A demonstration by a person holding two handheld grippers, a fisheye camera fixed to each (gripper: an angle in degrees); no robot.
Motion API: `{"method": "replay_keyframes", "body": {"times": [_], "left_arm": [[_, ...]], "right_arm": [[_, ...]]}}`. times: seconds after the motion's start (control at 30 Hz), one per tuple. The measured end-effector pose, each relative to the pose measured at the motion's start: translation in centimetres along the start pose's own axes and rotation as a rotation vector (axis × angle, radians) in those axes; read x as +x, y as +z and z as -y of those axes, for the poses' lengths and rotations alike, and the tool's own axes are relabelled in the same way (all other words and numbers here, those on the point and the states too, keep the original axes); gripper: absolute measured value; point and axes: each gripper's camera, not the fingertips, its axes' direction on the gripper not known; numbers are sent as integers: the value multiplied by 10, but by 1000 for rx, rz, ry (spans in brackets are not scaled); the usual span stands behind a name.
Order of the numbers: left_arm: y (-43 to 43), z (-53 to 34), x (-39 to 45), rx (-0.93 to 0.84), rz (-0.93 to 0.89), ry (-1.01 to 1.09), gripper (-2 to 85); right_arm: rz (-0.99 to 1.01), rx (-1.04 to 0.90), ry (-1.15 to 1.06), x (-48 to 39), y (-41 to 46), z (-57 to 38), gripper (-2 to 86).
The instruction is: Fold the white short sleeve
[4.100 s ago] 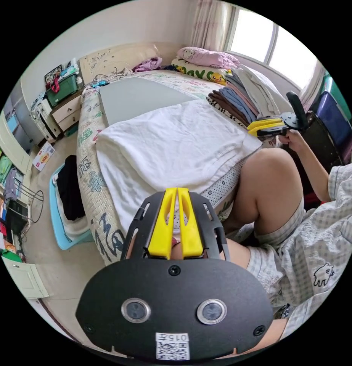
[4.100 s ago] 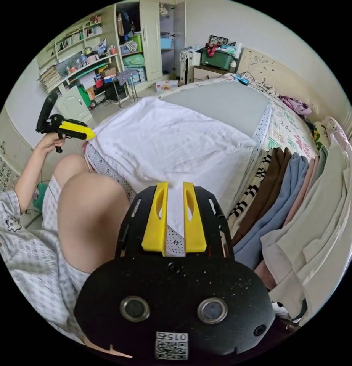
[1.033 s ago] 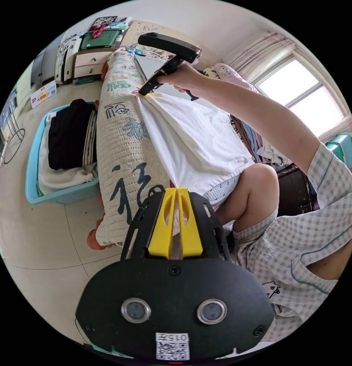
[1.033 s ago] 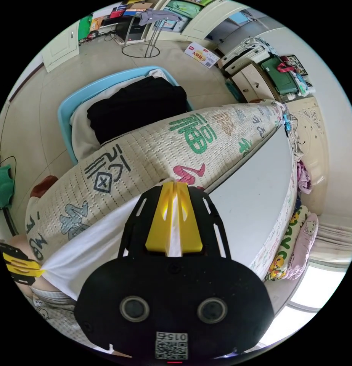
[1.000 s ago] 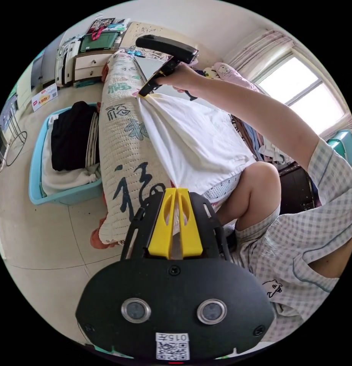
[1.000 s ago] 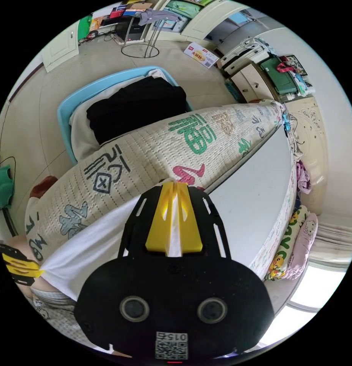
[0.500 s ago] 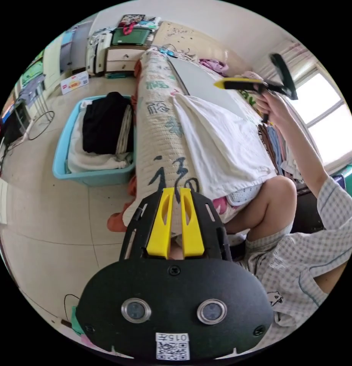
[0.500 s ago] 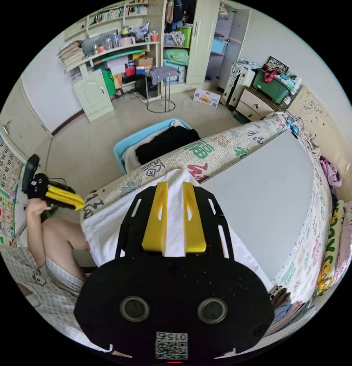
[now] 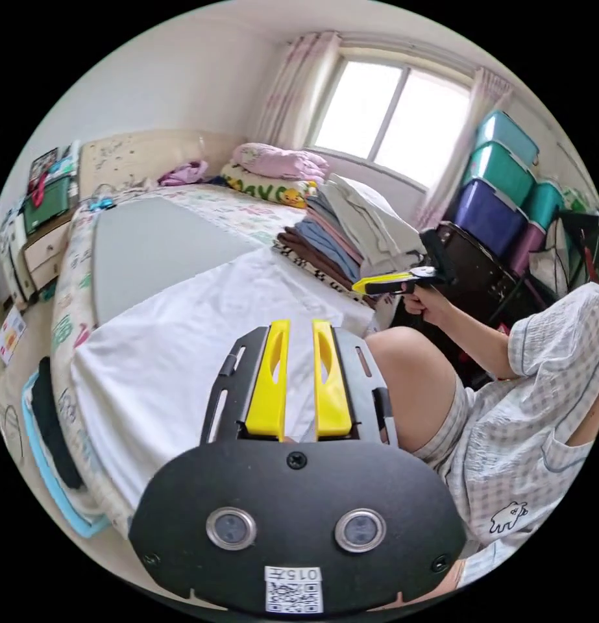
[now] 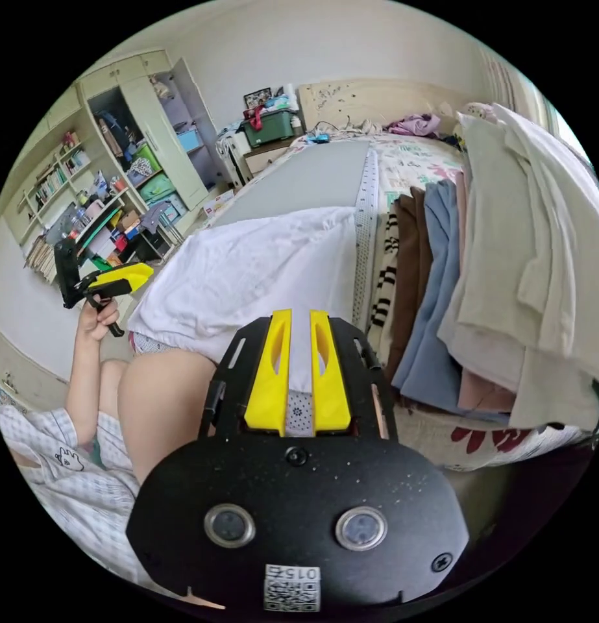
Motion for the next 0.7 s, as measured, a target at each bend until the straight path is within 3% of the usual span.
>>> {"method": "replay_keyframes", "body": {"times": [0.17, 0.37, 0.5, 0.7], "left_arm": [[124, 53, 50, -207, 27, 117, 69], [219, 83, 48, -441, -17, 113, 67], [229, 108, 29, -424, -70, 58, 64], [247, 196, -11, -257, 141, -42, 78]], "right_arm": [[31, 41, 77, -1, -57, -4, 70], [95, -27, 41, -15, -116, -10, 79], [100, 13, 72, -17, -172, -24, 81], [163, 26, 73, -31, -224, -39, 84]]}}
